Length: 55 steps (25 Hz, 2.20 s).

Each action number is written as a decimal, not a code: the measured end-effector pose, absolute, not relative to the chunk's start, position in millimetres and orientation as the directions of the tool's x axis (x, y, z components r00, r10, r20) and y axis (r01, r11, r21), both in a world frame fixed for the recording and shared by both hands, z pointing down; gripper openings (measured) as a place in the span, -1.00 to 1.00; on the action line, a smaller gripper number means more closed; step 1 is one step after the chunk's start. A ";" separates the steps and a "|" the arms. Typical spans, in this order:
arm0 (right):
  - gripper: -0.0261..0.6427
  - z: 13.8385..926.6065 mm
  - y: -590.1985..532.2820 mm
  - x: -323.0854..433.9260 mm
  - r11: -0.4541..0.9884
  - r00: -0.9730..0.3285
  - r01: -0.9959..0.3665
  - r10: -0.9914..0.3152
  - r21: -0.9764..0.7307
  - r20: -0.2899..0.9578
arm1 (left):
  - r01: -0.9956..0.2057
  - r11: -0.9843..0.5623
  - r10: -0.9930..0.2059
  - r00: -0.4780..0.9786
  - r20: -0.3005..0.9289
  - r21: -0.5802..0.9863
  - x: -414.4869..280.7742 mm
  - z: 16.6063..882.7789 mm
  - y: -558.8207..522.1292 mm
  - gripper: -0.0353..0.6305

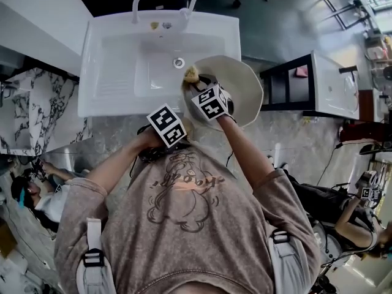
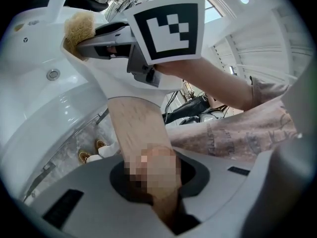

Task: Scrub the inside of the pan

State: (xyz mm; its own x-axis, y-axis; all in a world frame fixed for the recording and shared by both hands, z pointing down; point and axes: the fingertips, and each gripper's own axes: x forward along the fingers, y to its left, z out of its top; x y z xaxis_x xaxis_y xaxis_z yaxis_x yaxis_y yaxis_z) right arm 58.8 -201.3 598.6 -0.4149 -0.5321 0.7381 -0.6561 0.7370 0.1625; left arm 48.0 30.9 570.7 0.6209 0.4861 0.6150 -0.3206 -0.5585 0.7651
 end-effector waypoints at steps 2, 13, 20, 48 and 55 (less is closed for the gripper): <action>-0.49 601.2 -203.5 61.2 0.732 -0.399 -0.659 -0.534 0.172 0.745 | -0.321 -0.556 0.488 0.620 0.614 0.767 48.3 571.0 31.4 -0.67; -0.49 619.9 -227.0 83.9 0.729 -0.281 -0.636 -0.524 0.253 0.804 | -0.320 -0.555 0.487 0.623 0.612 0.768 46.3 570.3 31.3 -0.67; -0.49 620.6 -242.6 97.2 0.730 -0.238 -0.621 -0.523 0.286 0.818 | -0.326 -0.550 0.487 0.622 0.613 0.769 46.7 570.3 32.2 -0.67; -0.49 596.5 -258.5 203.3 0.600 -0.023 -0.694 -0.570 0.397 0.821 | -0.366 -0.527 0.446 0.649 0.616 0.767 46.6 570.7 29.9 -0.67; -0.49 582.8 -252.5 231.7 0.594 0.028 -0.692 -0.546 0.410 0.838 | -0.374 -0.519 0.438 0.656 0.615 0.769 48.4 570.0 25.8 -0.67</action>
